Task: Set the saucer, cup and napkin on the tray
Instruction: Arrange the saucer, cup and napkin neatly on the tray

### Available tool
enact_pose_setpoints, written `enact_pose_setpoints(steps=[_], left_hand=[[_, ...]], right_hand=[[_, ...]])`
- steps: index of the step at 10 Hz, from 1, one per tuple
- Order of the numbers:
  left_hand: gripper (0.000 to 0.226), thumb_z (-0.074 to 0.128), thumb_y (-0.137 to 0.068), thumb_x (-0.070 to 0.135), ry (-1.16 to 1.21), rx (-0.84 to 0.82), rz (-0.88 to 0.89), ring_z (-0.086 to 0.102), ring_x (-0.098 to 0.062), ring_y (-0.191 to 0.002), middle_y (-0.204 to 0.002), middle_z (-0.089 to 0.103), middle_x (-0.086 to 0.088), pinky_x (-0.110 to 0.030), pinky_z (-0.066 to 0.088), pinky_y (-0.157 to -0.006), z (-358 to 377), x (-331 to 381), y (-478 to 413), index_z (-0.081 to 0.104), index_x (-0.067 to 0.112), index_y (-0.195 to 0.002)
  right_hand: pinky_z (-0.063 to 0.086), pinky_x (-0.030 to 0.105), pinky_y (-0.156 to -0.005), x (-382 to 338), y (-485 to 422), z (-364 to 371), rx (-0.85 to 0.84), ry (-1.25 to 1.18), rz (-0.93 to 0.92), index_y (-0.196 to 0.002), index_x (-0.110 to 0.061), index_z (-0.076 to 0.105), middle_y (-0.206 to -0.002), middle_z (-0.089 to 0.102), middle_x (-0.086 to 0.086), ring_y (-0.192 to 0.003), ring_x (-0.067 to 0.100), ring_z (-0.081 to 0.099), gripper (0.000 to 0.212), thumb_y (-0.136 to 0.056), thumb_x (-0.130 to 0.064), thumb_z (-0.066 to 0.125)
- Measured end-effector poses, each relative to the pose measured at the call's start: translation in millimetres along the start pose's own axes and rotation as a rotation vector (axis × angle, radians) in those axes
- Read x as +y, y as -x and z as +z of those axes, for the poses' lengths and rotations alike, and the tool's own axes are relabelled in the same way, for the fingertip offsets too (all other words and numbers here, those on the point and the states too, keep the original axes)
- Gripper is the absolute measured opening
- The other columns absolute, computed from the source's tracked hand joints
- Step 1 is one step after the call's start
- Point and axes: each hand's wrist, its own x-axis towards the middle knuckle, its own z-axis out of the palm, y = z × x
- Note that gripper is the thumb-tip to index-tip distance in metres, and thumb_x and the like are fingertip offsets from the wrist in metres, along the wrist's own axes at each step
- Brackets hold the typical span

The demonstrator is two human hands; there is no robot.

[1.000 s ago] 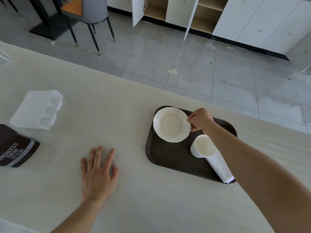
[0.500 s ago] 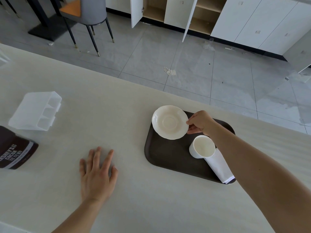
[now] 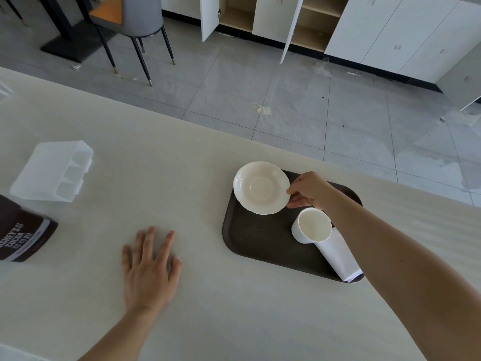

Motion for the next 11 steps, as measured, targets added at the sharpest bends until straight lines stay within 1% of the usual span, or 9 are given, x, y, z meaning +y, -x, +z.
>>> enact_pose_setpoints(steps=[2,4,5,6,7,8,9,10,11], left_hand=[[0.06,0.038,-0.085,0.041,-0.005,-0.004,-0.004,0.031,-0.037,-0.144,-0.152,0.041,-0.017,-0.057,0.016,-0.118,-0.6,0.7,0.7,0.05,0.028,-0.142],[0.059,0.039,-0.084,0.041,-0.002,0.002,-0.003,0.031,-0.037,-0.143,-0.152,0.041,-0.017,-0.057,0.017,-0.118,-0.8,0.8,0.5,0.051,0.028,-0.141],[0.06,0.038,-0.085,0.041,-0.002,-0.007,-0.004,0.03,-0.037,-0.144,-0.153,0.04,-0.017,-0.057,0.016,-0.119,-0.6,0.4,0.5,0.05,0.028,-0.142],[0.06,0.038,-0.085,0.042,-0.008,-0.017,-0.006,0.03,-0.037,-0.145,-0.154,0.039,-0.016,-0.057,0.016,-0.119,-0.9,1.4,0.7,0.048,0.029,-0.143],[0.06,0.038,-0.085,0.041,-0.005,-0.011,-0.011,0.03,-0.037,-0.144,-0.153,0.04,-0.016,-0.056,0.015,-0.119,-1.8,0.2,1.1,0.049,0.029,-0.142],[0.06,0.037,-0.085,0.042,-0.005,-0.012,-0.005,0.029,-0.036,-0.145,-0.153,0.04,-0.017,-0.056,0.015,-0.119,-2.6,-0.1,1.7,0.049,0.028,-0.143],[0.06,0.038,-0.085,0.042,-0.001,-0.014,0.001,0.028,-0.036,-0.145,-0.154,0.039,-0.016,-0.057,0.015,-0.119,-2.9,1.2,1.7,0.049,0.028,-0.143],[0.06,0.038,-0.085,0.041,0.001,-0.005,0.0,0.028,-0.037,-0.145,-0.153,0.039,-0.017,-0.057,0.016,-0.119,-3.1,0.8,2.0,0.049,0.028,-0.142],[0.06,0.038,-0.084,0.041,-0.003,0.014,0.011,0.029,-0.038,-0.144,-0.152,0.04,-0.018,-0.057,0.015,-0.118,-2.6,0.5,2.0,0.05,0.027,-0.142]], right_hand=[[0.063,0.045,-0.07,-1.1,4.1,-2.3,-0.068,0.059,0.013,-0.103,0.006,0.059,-0.088,0.071,0.032,-0.074,0.04,0.073,0.017,-0.087,0.008,0.064],[0.061,0.048,-0.08,-2.4,10.1,-6.1,-0.109,0.104,0.011,-0.103,0.006,0.059,-0.091,0.069,0.031,-0.087,0.044,0.072,0.016,-0.088,0.005,0.065],[0.06,0.048,-0.083,-1.8,13.6,-6.4,-0.098,0.15,-0.021,-0.101,0.004,0.061,-0.093,0.072,0.027,-0.086,0.041,0.073,0.016,-0.089,-0.004,0.068],[0.062,0.044,-0.079,0.4,16.5,-13.5,-0.044,0.216,-0.09,-0.098,0.002,0.064,-0.088,0.073,0.021,-0.078,0.034,0.074,0.015,-0.092,-0.013,0.066],[0.062,0.039,-0.074,15.1,25.7,-37.7,0.109,0.182,-0.235,-0.096,0.003,0.068,-0.083,0.074,0.017,-0.071,0.027,0.071,0.014,-0.093,-0.005,0.058],[0.061,0.036,-0.074,35.4,40.1,-57.5,0.221,0.215,-0.349,-0.092,-0.001,0.072,-0.078,0.074,0.01,-0.073,0.025,0.071,0.016,-0.09,0.001,0.057],[0.054,0.032,-0.083,66.8,62.6,-74.9,0.305,0.395,-0.482,-0.087,-0.012,0.076,-0.083,0.073,0.0,-0.082,0.023,0.069,0.034,-0.082,0.01,0.05],[0.05,0.025,-0.079,79.9,71.1,-76.4,0.267,0.561,-0.536,-0.096,-0.017,0.075,-0.087,0.071,-0.006,-0.085,0.018,0.067,0.043,-0.078,0.011,0.049],[0.046,0.022,-0.072,89.7,72.3,-75.8,0.201,0.705,-0.608,-0.103,-0.019,0.073,-0.092,0.068,-0.006,-0.085,0.015,0.066,0.041,-0.077,0.009,0.058]])
